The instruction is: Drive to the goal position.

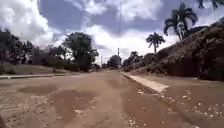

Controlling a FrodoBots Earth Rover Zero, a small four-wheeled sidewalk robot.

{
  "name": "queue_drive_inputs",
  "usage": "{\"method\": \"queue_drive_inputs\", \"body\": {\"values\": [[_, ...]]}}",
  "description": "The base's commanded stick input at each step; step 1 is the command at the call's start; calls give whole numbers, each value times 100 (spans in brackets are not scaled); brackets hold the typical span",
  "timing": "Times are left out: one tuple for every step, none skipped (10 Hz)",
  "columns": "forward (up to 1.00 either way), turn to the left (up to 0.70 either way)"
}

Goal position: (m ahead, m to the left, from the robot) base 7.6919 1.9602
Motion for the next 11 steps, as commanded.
{"method": "queue_drive_inputs", "body": {"values": [[100, 27], [100, 27], [100, 20], [100, 0], [100, 0], [100, 0], [100, 0], [100, 0], [100, 0], [100, 0], [100, 0]]}}
